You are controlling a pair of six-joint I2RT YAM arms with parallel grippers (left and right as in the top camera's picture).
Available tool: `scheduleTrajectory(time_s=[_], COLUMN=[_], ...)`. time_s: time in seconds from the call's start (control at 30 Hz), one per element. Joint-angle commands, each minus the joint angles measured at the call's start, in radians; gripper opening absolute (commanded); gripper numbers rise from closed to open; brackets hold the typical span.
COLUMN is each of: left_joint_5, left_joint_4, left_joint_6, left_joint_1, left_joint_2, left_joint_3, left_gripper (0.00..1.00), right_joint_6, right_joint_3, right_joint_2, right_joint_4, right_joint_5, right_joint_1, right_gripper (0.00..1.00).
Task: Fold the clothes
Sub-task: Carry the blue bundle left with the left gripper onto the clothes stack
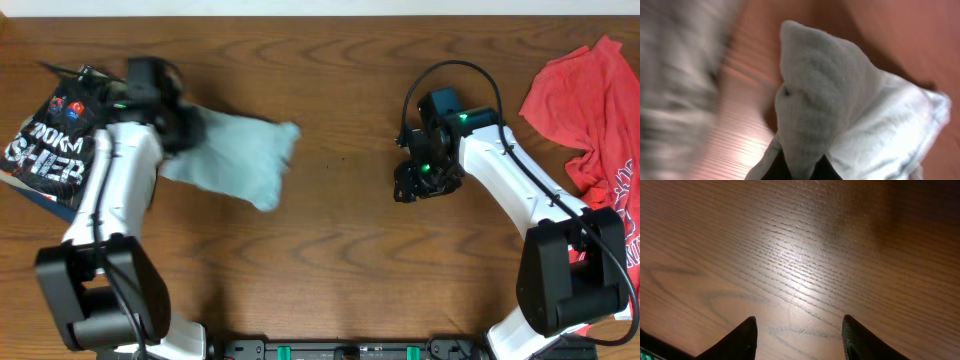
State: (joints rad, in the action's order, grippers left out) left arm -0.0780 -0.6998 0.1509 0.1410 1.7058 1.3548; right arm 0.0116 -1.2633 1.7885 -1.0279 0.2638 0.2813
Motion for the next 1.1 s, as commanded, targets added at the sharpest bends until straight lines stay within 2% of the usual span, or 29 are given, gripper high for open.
scheduleTrajectory(time_s=[0.0, 0.3, 0.5, 0.57, 0.63, 0.73, 0.77, 0.83, 0.9, 0.93, 1.07], left_joint_5=[0.14, 0.145, 0.092, 0.051, 0.015, -0.034, -0.051, -0.081, -0.117, -0.124, -0.124], left_joint_4=[-0.003, 0.169, 0.225, 0.231, 0.231, 0.234, 0.24, 0.248, 0.246, 0.241, 0.217], left_joint_6=[-0.064, -0.032, 0.047, 0.05, 0.049, 0.049, 0.049, 0.049, 0.049, 0.049, 0.048], left_joint_1=[0.104, 0.433, 0.572, 0.602, 0.617, 0.624, 0.624, 0.621, 0.612, 0.6, 0.51], left_joint_2=[-0.025, -0.009, 0.037, 0.065, 0.091, 0.11, 0.11, 0.101, 0.08, 0.065, -0.006], left_joint_3=[0.097, 0.119, 0.119, 0.119, 0.119, 0.119, 0.119, 0.12, 0.121, 0.121, 0.121], left_gripper=[0.06, 0.06, 0.07, 0.11, 0.36, 0.87, 0.99, 0.98, 0.98, 0.98, 0.98], right_joint_6=[0.01, 0.01, 0.011, 0.011, 0.011, 0.011, 0.01, 0.01, 0.015, 0.031, 0.089], right_joint_3=[-0.01, -0.01, -0.01, -0.01, -0.01, -0.01, -0.01, -0.01, -0.01, -0.01, -0.01], right_joint_2=[-0.018, -0.018, -0.018, -0.018, -0.018, -0.018, -0.018, -0.018, -0.018, -0.018, -0.018], right_joint_4=[-0.003, -0.01, -0.01, -0.009, -0.01, -0.01, -0.008, -0.003, 0.01, 0.021, 0.078], right_joint_5=[-0.006, -0.006, -0.006, -0.006, -0.006, -0.006, -0.006, -0.006, -0.005, -0.005, 0.038], right_joint_1=[0.011, 0.011, 0.011, 0.011, 0.011, 0.011, 0.011, 0.011, 0.011, 0.011, -0.006], right_gripper=[0.53, 0.54, 0.54, 0.54, 0.54, 0.55, 0.56, 0.62, 0.8, 0.86, 0.96])
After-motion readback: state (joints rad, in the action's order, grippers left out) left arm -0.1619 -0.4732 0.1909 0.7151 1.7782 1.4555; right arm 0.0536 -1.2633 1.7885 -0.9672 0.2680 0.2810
